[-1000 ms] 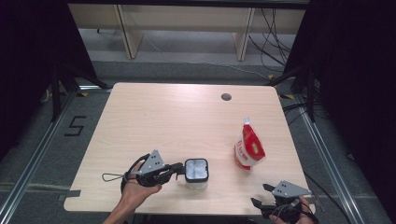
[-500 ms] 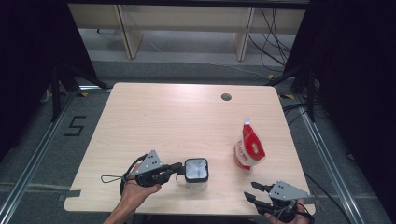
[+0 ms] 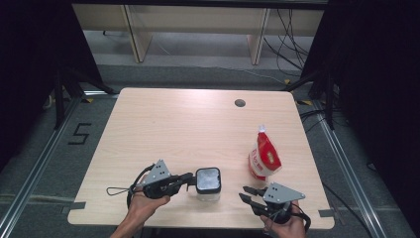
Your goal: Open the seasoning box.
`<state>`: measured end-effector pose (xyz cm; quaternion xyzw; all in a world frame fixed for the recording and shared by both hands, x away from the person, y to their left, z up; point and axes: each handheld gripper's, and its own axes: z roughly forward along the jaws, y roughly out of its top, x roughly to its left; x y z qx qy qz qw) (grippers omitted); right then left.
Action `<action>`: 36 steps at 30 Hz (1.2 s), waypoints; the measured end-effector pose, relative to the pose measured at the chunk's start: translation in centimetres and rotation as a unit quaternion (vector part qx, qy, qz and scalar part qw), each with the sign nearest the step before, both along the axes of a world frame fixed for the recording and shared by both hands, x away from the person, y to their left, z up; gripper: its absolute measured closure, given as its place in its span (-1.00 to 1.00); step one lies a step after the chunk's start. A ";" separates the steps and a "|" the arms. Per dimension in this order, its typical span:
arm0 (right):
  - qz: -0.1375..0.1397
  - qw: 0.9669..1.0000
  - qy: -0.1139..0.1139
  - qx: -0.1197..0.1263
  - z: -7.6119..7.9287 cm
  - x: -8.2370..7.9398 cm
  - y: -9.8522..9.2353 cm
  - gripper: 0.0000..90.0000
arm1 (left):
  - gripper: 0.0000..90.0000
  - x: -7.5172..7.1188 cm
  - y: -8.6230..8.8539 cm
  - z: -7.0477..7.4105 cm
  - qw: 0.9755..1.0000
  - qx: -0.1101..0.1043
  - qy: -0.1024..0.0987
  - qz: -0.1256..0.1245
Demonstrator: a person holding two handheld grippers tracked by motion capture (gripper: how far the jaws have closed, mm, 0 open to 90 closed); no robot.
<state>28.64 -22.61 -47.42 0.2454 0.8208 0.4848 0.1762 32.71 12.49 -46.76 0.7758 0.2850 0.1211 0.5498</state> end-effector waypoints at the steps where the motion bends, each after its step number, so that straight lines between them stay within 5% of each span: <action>1: -0.001 1.000 -0.001 -0.001 0.1 0.0 0.2 0.62 | 0.98 0.0 0.0 0.0 1.000 0.002 -0.003 0.000; 14: 0.014 1.000 0.000 0.024 -0.1 1.3 2.0 0.81 | 0.98 0.0 0.1 -0.1 1.000 -0.003 0.006 0.003; 17: 0.023 0.999 -0.015 0.018 0.0 1.7 2.4 0.84 | 0.98 0.0 0.1 -0.1 1.000 -0.011 0.013 0.006; 36: 0.053 0.998 -0.018 0.006 0.6 2.5 4.9 0.94 | 0.98 0.1 0.2 -0.3 1.000 -0.014 0.008 -0.002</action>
